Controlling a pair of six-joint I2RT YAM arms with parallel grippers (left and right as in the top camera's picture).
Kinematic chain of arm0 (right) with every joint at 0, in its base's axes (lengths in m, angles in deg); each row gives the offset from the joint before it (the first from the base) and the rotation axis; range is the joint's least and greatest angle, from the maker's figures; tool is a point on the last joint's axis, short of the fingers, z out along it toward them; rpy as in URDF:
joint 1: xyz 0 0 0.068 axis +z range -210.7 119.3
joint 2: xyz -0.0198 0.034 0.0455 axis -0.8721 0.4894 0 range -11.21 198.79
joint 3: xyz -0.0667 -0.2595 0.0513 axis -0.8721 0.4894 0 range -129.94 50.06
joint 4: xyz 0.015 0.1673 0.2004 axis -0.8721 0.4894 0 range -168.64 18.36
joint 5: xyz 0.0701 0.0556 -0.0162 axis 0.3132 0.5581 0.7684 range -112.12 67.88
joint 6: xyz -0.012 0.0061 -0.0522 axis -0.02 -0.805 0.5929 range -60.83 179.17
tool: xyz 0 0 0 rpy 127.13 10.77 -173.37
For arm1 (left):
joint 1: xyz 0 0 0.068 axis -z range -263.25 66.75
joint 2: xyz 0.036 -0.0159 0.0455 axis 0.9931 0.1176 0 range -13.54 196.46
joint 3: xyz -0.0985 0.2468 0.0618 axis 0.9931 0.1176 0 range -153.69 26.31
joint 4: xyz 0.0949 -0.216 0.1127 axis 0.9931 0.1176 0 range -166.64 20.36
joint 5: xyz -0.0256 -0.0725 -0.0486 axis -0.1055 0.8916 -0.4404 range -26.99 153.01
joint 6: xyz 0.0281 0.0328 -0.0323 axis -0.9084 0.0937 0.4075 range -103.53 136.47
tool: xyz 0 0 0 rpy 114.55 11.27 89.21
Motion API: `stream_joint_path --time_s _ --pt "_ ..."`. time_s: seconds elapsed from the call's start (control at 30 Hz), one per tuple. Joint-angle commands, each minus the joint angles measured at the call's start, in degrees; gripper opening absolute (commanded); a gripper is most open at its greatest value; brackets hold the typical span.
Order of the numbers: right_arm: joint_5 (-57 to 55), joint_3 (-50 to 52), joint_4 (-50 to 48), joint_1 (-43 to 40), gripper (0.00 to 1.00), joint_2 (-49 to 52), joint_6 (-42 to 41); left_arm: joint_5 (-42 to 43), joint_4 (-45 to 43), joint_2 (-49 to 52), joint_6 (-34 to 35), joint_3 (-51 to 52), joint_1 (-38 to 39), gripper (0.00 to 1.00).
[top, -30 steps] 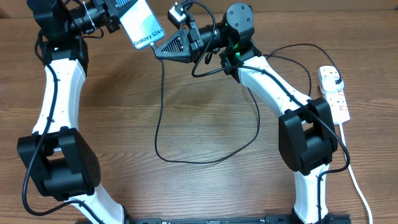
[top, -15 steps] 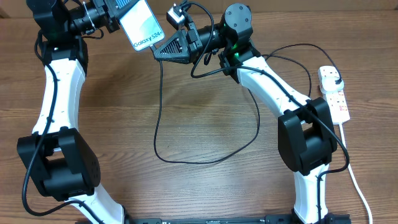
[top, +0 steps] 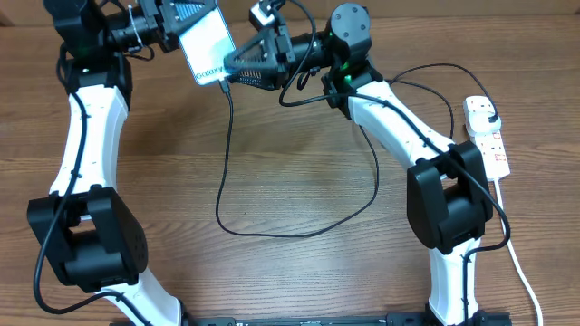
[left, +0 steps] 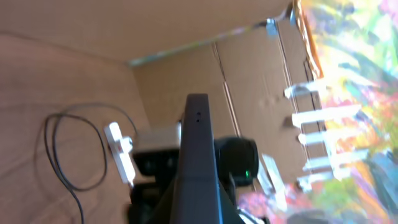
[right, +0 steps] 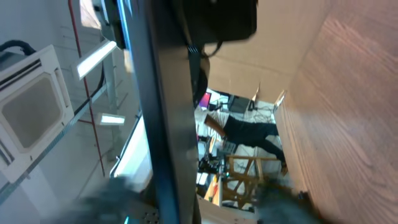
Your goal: Plug charger to phone and switch on socket
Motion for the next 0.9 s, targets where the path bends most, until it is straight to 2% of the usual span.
stream_joint_path --time_s 0.0,0.1,0.3,0.4,0.47,0.5,0.57,0.63,0.7,0.87 --pt "1.49 -0.83 -2.32 -1.68 0.94 -0.57 0.44 3.08 -0.28 -1.68 -1.20 -1.22 -0.66 0.04" --pt "3.21 -0.83 -3.48 -3.02 0.99 -0.59 0.44 3.10 -0.28 -1.68 -1.79 -1.22 -1.79 0.05" --pt "3.21 -0.76 -0.96 -7.02 1.00 -0.57 2.47 3.15 -0.24 -1.68 -1.75 -1.22 -2.86 0.04" --pt "2.71 -0.76 12.31 -9.16 0.99 -0.57 10.71 2.64 0.68 -1.68 -1.79 -1.20 -2.84 0.04" --pt "0.72 -0.76 27.17 -10.23 1.00 -0.57 20.87 1.75 2.21 -1.68 -2.29 -1.20 -2.69 0.04" --pt "-1.60 -0.76 37.73 -10.80 1.00 -0.57 28.00 1.11 3.41 -1.68 -3.17 -1.20 -2.60 0.04" --pt "-5.40 -0.76 50.71 -11.39 1.00 -0.57 37.20 0.22 5.92 -1.68 -5.11 -1.20 -2.40 0.04" --pt "-12.90 -0.76 66.84 -11.89 1.00 -0.57 48.54 -0.59 9.66 -1.68 -8.79 -1.20 -1.86 0.04" --pt "-20.02 -0.76 77.09 -12.07 1.00 -0.57 55.78 -1.01 13.86 -1.68 -13.33 -1.20 -1.22 0.04" --pt "-34.80 -0.76 89.46 -12.39 1.00 -0.59 62.71 -1.99 27.80 -1.68 -27.21 -1.20 0.92 0.04"
